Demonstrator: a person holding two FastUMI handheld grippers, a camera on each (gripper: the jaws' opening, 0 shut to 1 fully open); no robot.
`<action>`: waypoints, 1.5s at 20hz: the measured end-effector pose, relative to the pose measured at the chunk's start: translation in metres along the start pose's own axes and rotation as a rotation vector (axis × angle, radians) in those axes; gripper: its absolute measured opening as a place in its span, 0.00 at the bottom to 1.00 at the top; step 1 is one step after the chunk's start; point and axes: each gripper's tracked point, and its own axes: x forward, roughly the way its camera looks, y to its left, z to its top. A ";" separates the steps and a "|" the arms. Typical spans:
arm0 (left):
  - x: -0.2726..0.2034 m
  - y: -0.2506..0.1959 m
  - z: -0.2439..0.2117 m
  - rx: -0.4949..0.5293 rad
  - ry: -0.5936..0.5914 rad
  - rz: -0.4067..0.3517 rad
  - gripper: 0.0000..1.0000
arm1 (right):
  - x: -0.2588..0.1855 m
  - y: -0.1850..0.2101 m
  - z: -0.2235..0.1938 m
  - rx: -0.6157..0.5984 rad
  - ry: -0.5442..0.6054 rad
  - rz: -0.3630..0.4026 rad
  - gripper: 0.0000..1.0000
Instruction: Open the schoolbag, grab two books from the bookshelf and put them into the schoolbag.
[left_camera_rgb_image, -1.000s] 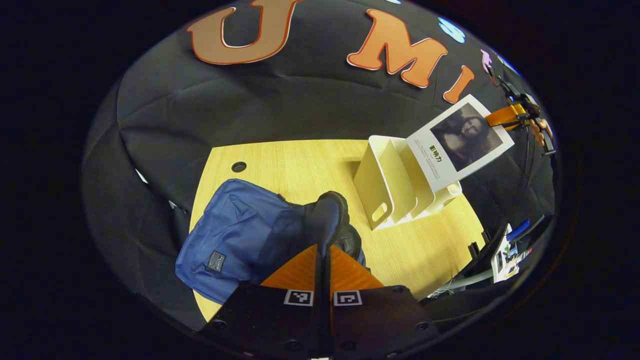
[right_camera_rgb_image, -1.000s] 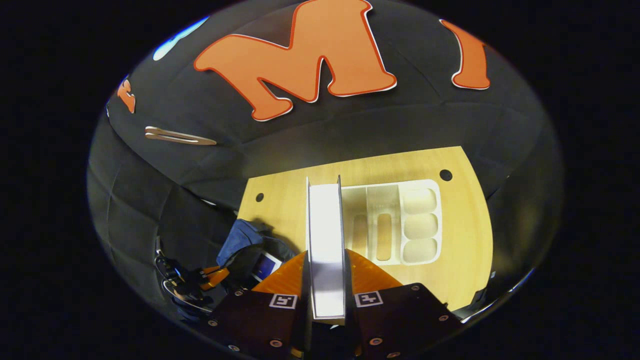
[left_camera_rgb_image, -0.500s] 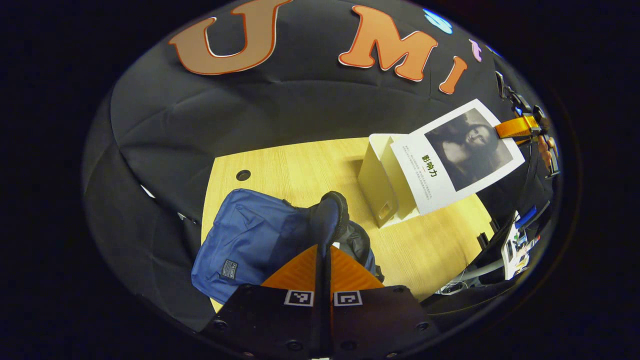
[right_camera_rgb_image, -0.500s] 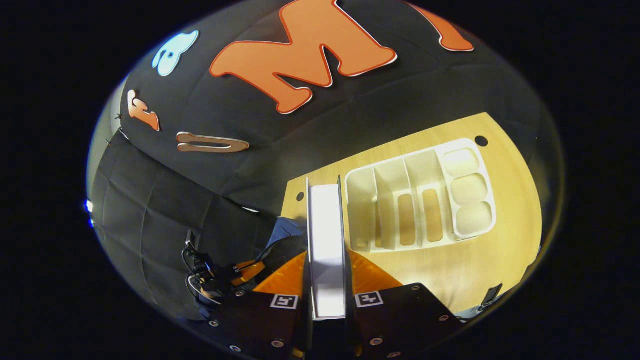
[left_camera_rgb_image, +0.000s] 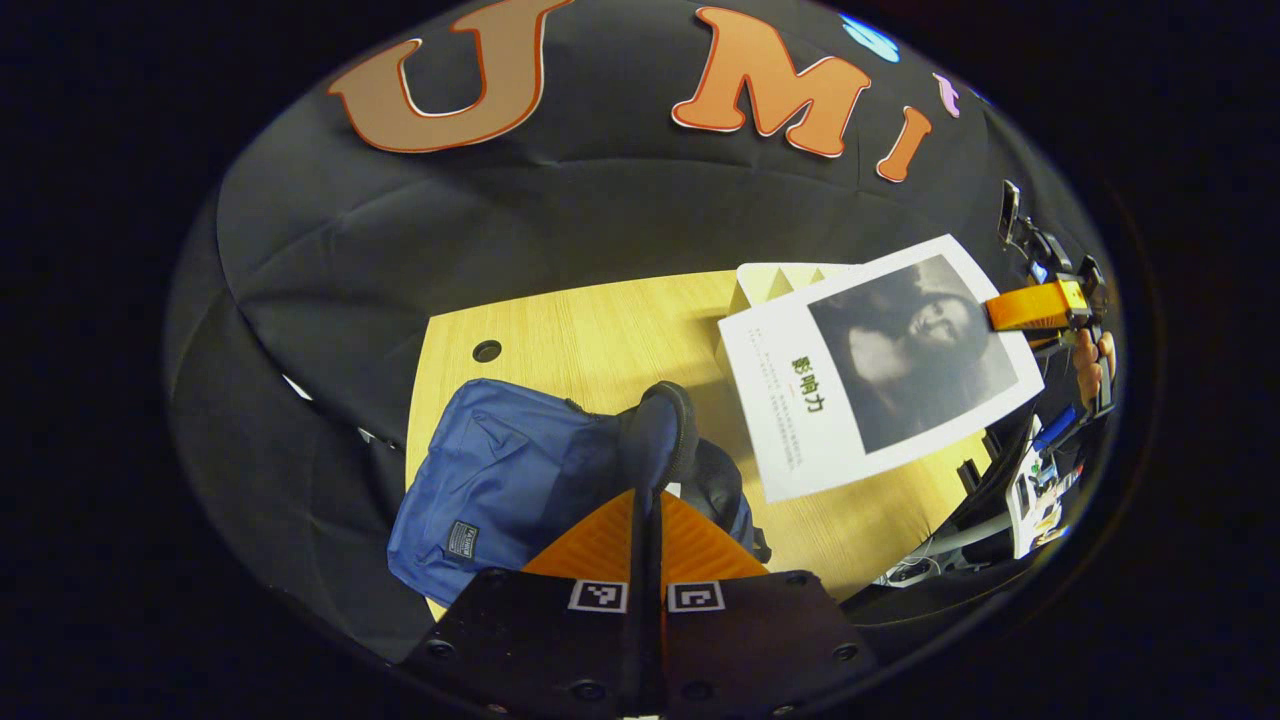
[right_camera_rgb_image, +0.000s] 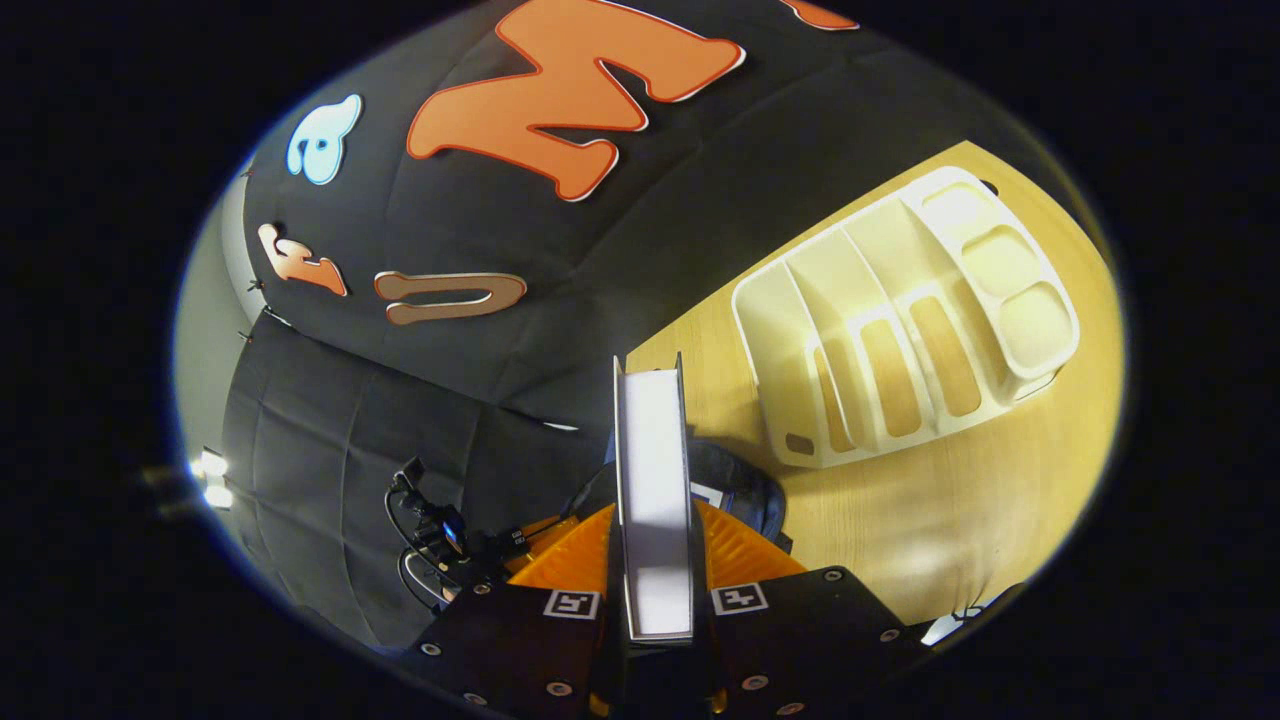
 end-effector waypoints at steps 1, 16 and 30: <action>0.000 0.000 0.000 -0.002 0.000 0.003 0.01 | 0.005 -0.004 -0.005 0.005 0.002 -0.003 0.26; -0.008 0.003 0.011 0.023 -0.015 0.021 0.01 | 0.103 -0.019 -0.085 0.080 -0.014 -0.054 0.26; -0.010 -0.016 0.016 0.065 -0.022 -0.007 0.01 | 0.199 0.000 -0.115 0.099 0.002 -0.110 0.26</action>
